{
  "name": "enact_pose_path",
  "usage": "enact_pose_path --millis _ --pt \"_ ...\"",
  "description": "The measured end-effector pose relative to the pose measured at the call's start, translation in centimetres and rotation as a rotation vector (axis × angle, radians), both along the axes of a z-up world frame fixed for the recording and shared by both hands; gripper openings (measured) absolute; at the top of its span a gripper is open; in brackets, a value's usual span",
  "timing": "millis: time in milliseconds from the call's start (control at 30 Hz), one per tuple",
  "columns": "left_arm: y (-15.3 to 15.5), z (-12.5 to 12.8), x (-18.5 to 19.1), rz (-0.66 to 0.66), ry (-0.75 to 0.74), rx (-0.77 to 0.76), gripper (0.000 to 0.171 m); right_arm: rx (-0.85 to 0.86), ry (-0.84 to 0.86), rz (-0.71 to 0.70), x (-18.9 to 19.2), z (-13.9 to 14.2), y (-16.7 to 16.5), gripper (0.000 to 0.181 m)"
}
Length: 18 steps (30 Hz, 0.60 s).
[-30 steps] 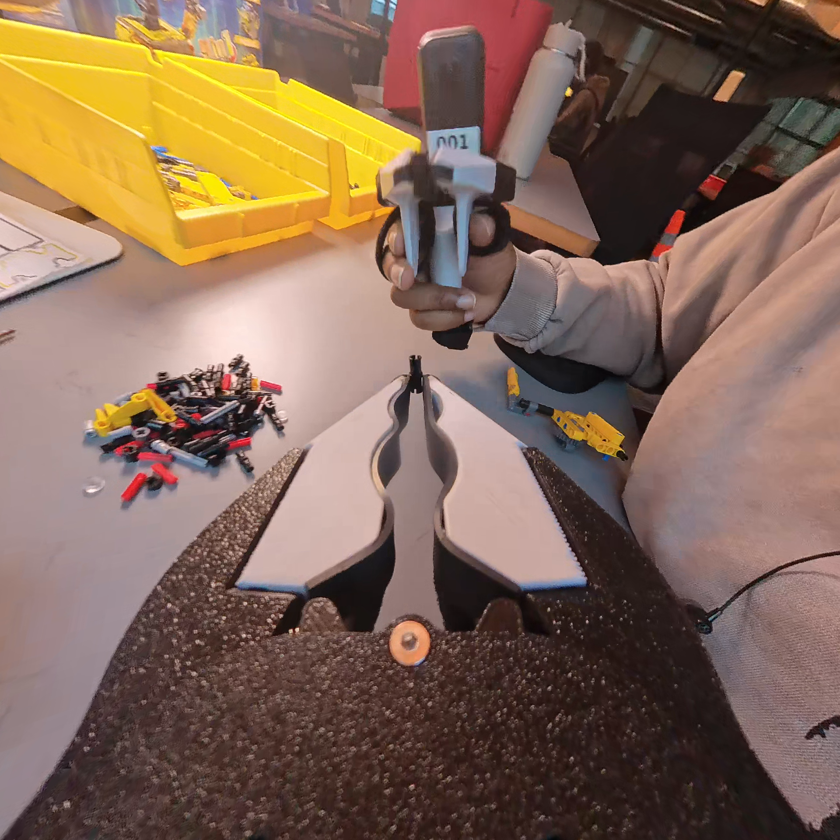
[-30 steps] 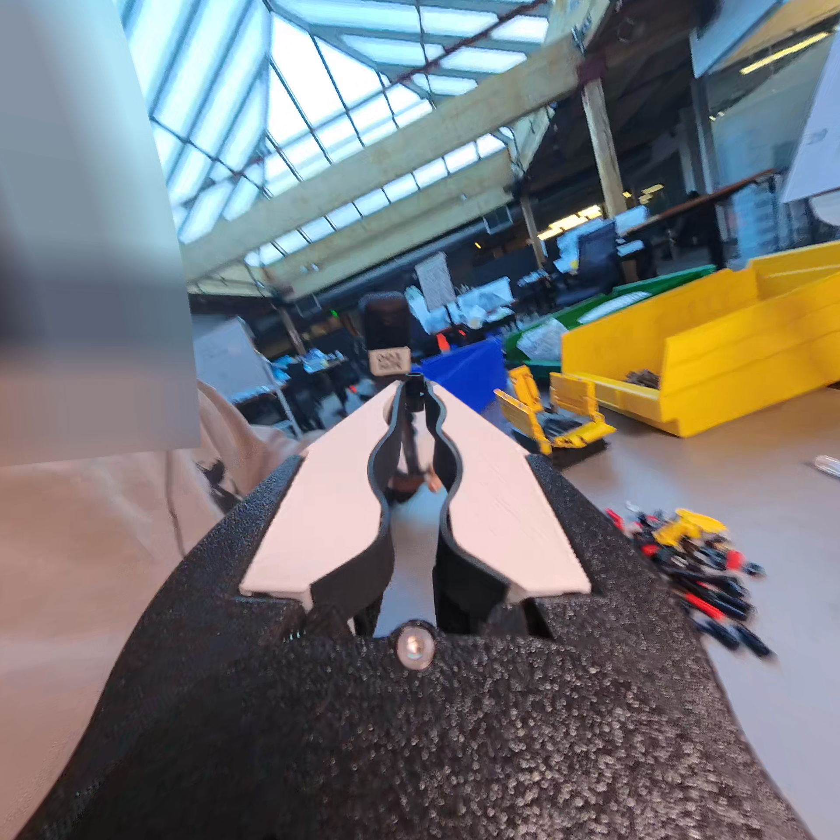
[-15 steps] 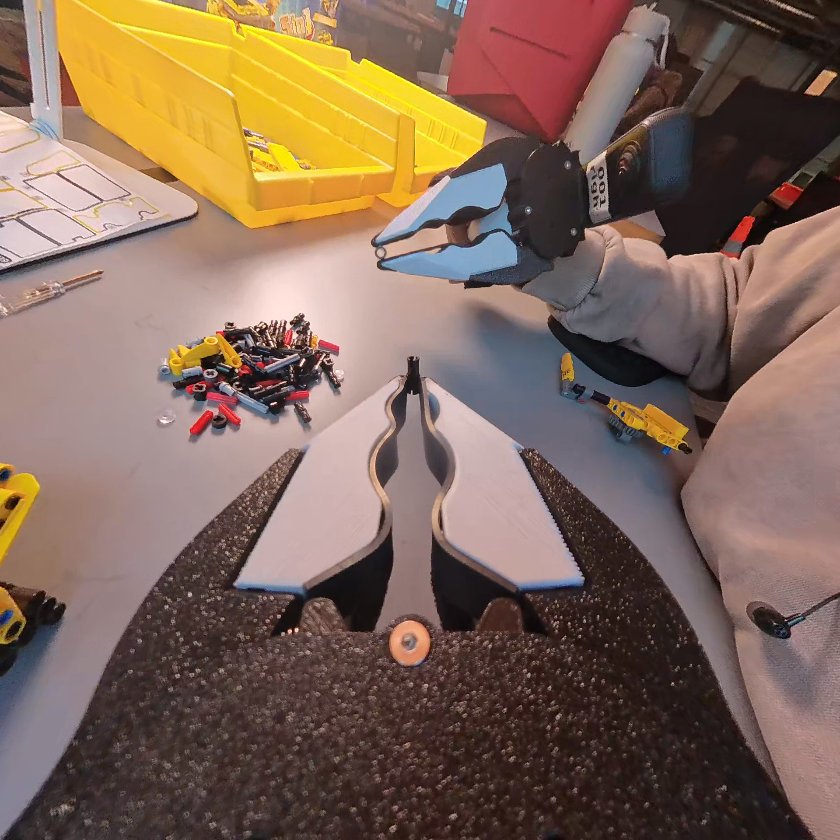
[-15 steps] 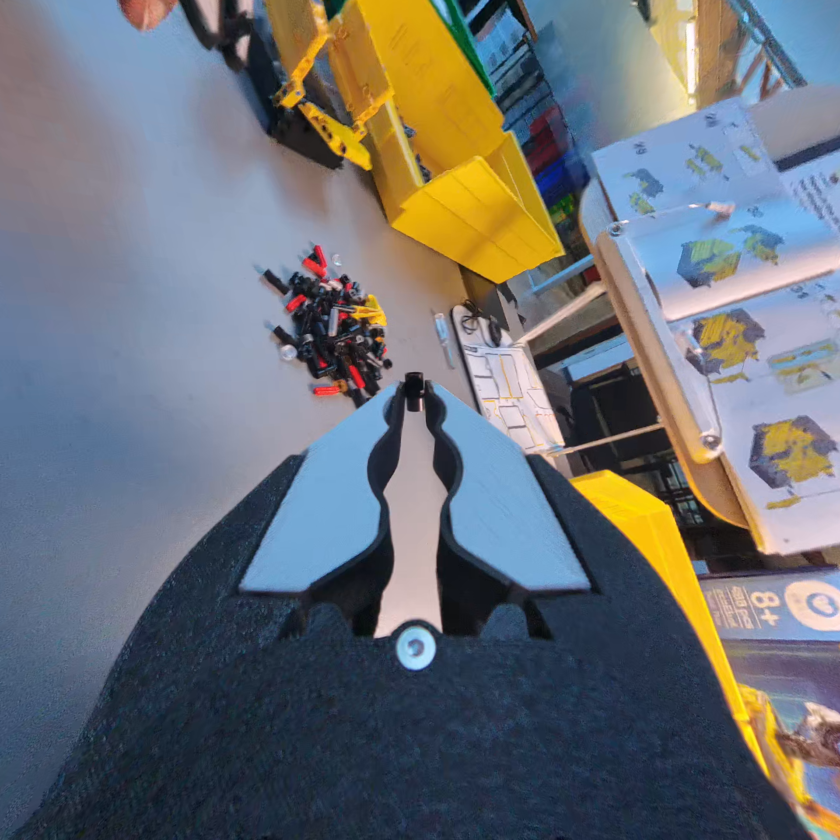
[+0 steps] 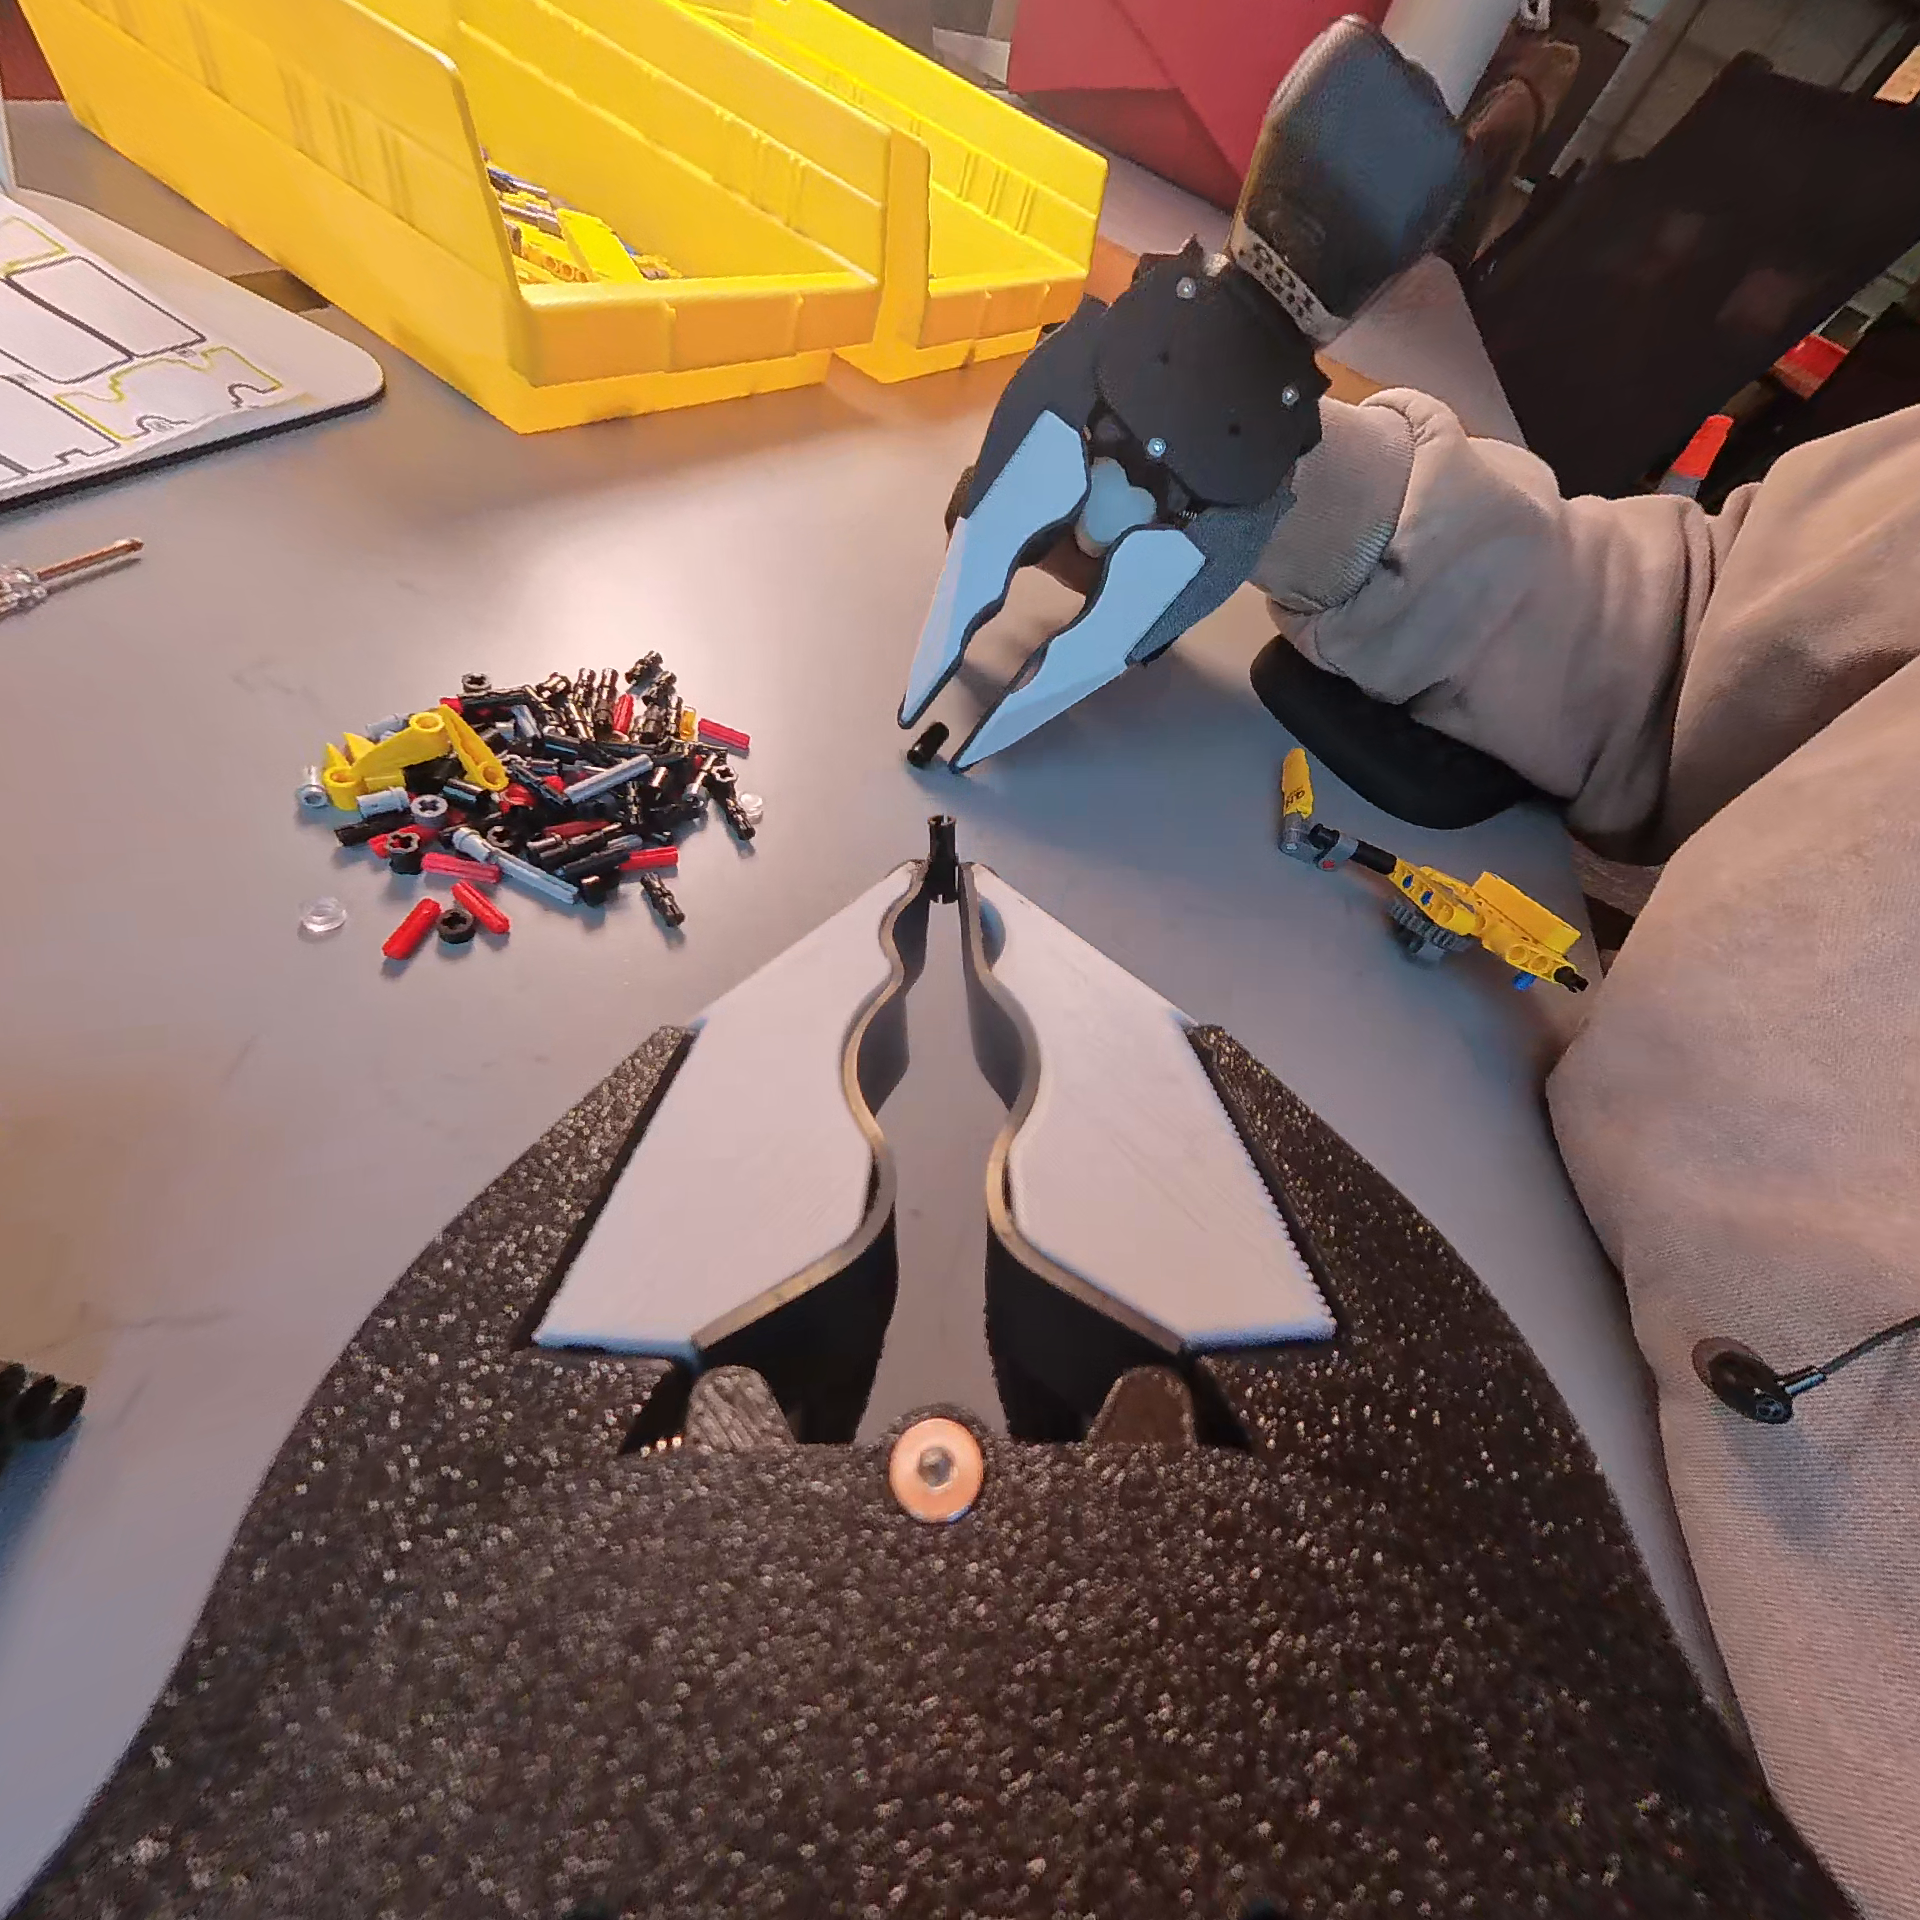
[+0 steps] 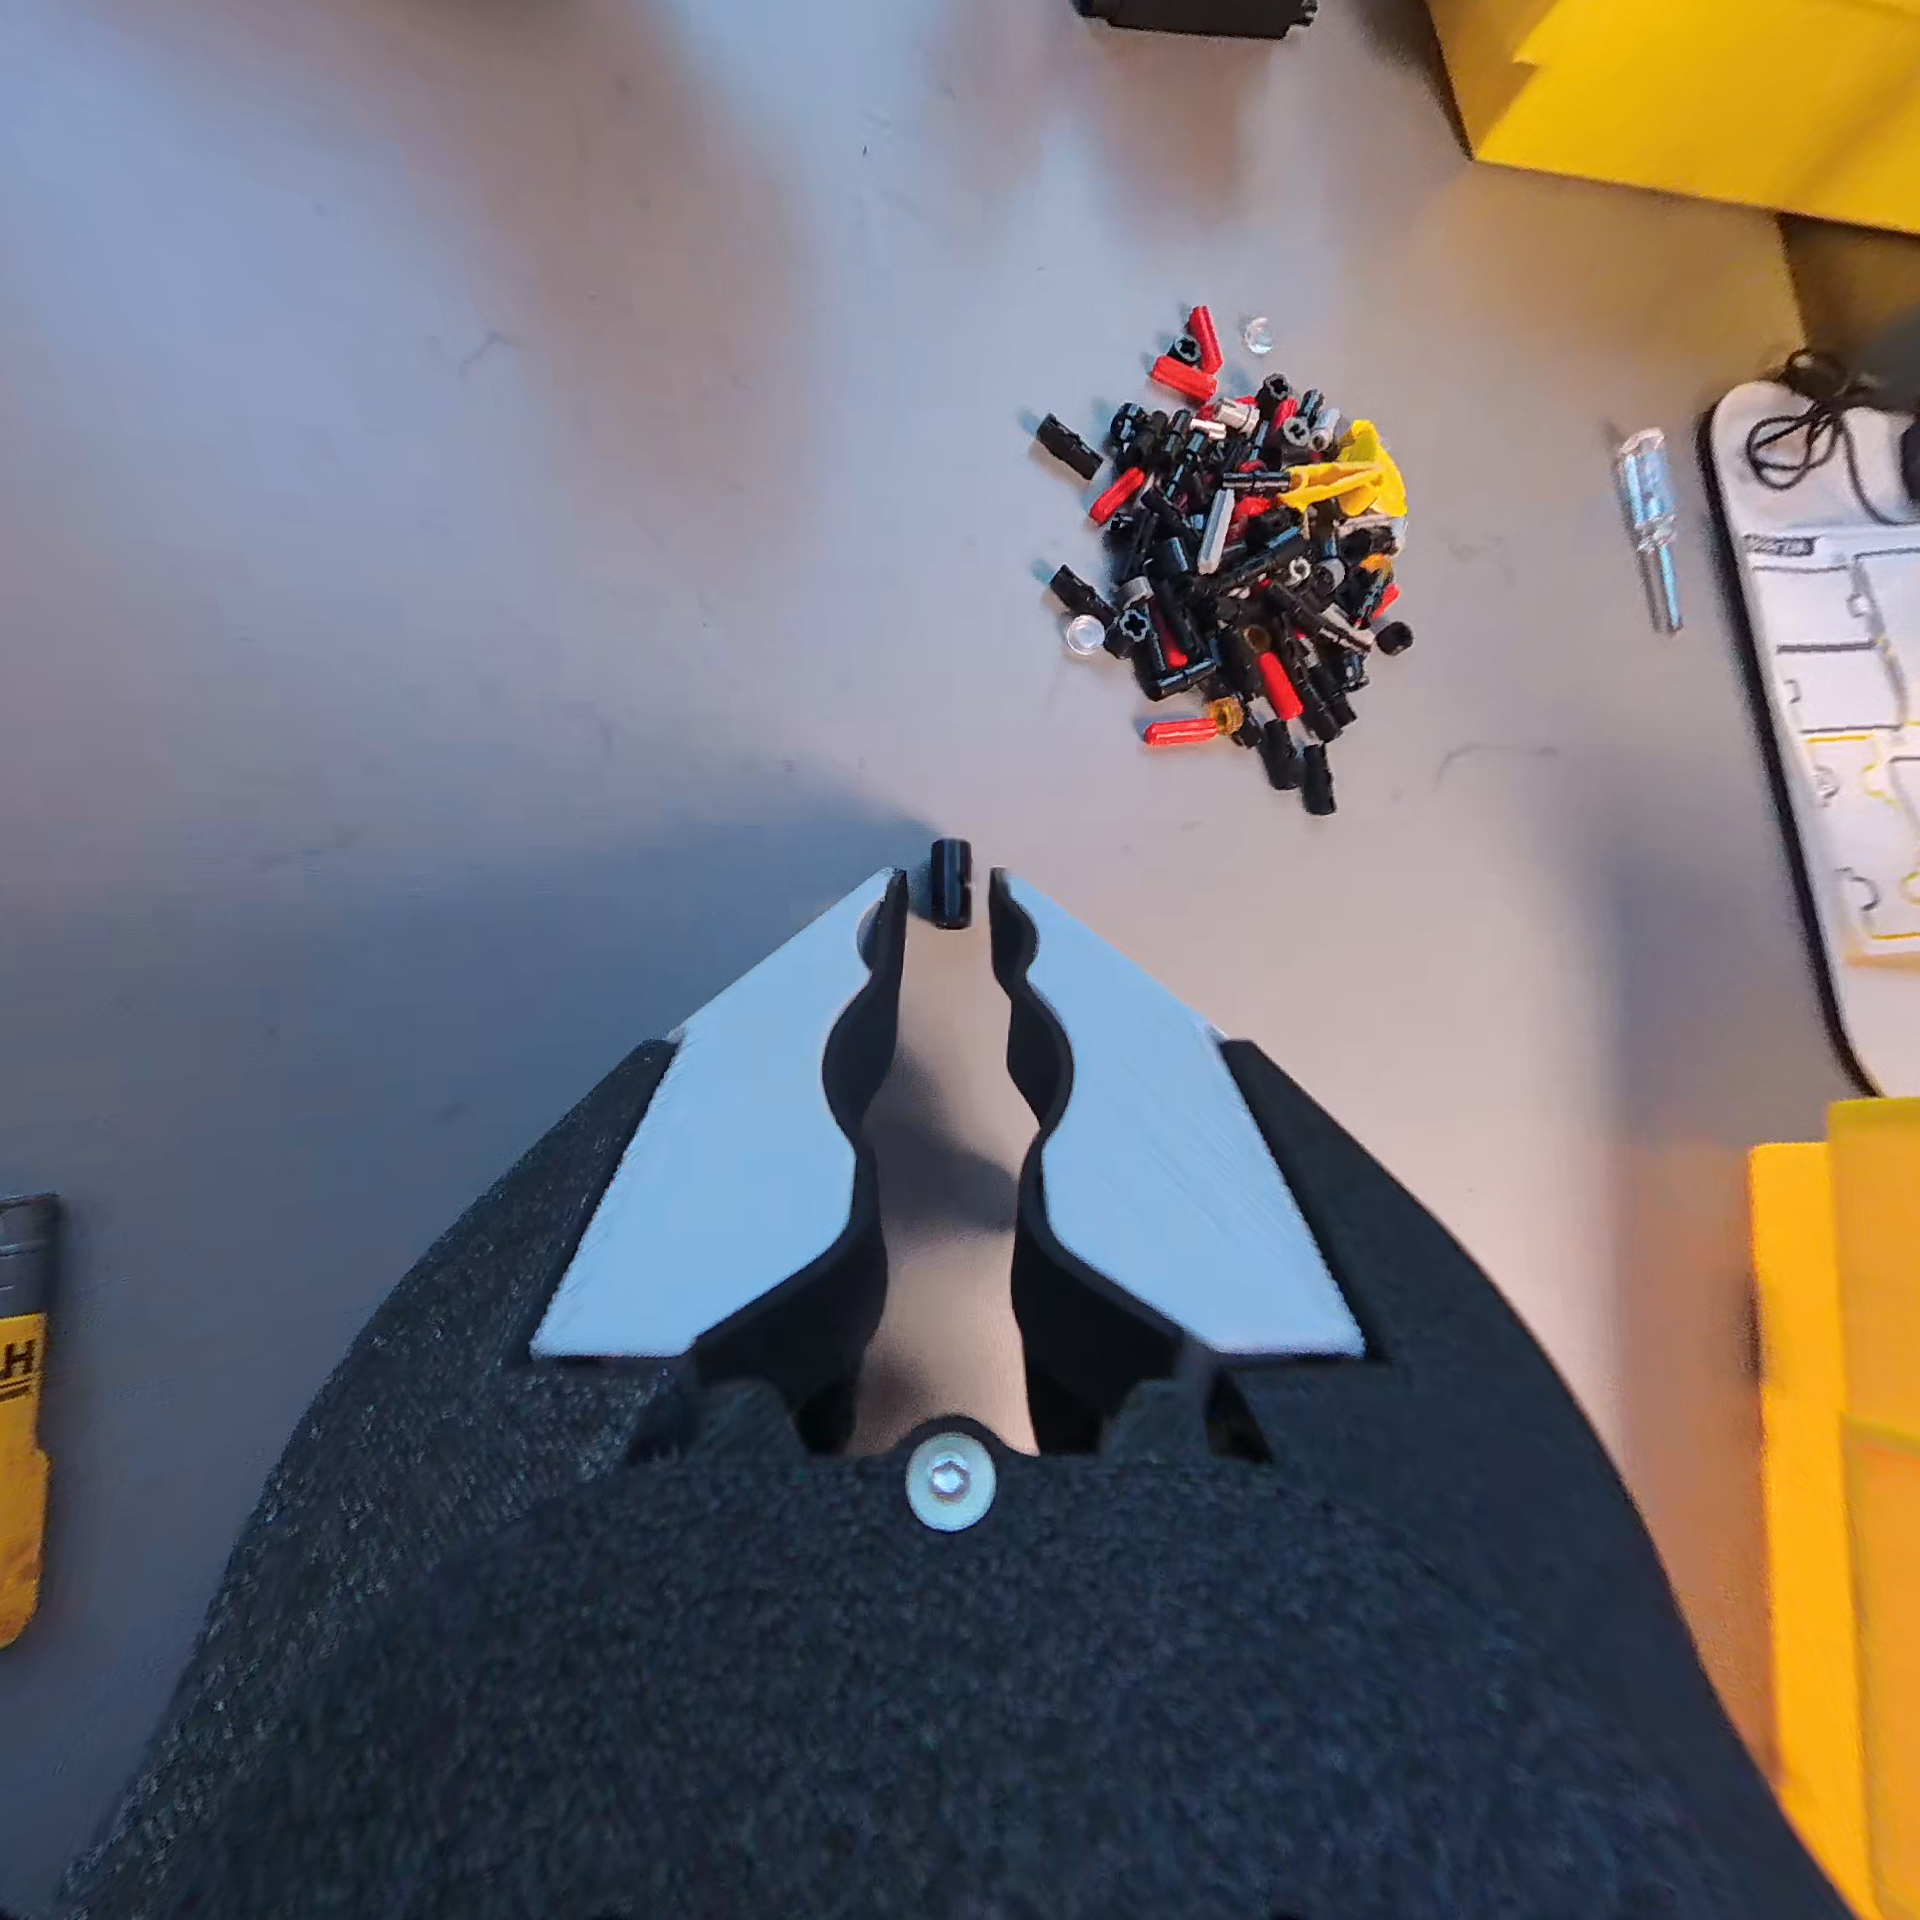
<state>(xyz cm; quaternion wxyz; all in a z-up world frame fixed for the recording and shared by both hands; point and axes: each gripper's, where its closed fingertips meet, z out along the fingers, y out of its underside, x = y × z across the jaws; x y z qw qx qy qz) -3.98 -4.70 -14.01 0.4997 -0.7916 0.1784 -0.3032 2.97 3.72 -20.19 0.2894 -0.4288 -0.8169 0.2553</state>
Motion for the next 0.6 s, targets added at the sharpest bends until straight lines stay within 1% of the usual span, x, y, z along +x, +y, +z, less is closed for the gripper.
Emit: enact_pose_path --millis 100,200,267,400,433,500,533,600 --pt "-0.1 -0.1 0.1 -0.008 0.0 -0.008 0.004 -0.121 -0.053 -0.008 0.7 0.0 -0.5 0.023" --pt "-0.1 -0.3 0.2 -0.015 -0.003 -0.022 0.004 -0.195 -0.088 -0.034 1.2 0.1 -0.4 0.024" --pt "-0.1 -0.3 0.2 -0.017 -0.006 -0.028 0.004 -0.238 -0.104 -0.025 1.4 0.3 -0.9 0.023" --pt "-0.1 -0.5 0.2 -0.02 -0.017 -0.043 0.005 -0.209 -0.106 -0.033 0.9 0.1 -1.2 0.023" --pt "-0.1 -0.5 0.2 -0.021 -0.02 -0.045 0.005 -0.197 -0.115 -0.04 0.8 -0.1 -1.2 0.021" --pt "-0.2 -0.4 0.3 -0.029 -0.033 -0.041 0.003 -0.163 -0.108 -0.059 0.4 -0.2 -0.8 0.007" --pt "-0.3 -0.3 0.3 -0.031 -0.042 -0.038 0.0 -0.17 -0.117 -0.049 0.5 -0.2 -1.1 0.007" --pt "-0.2 -0.2 0.0 -0.018 -0.051 -0.041 0.0 -0.173 -0.132 -0.044 0.7 -0.2 -1.2 0.007"
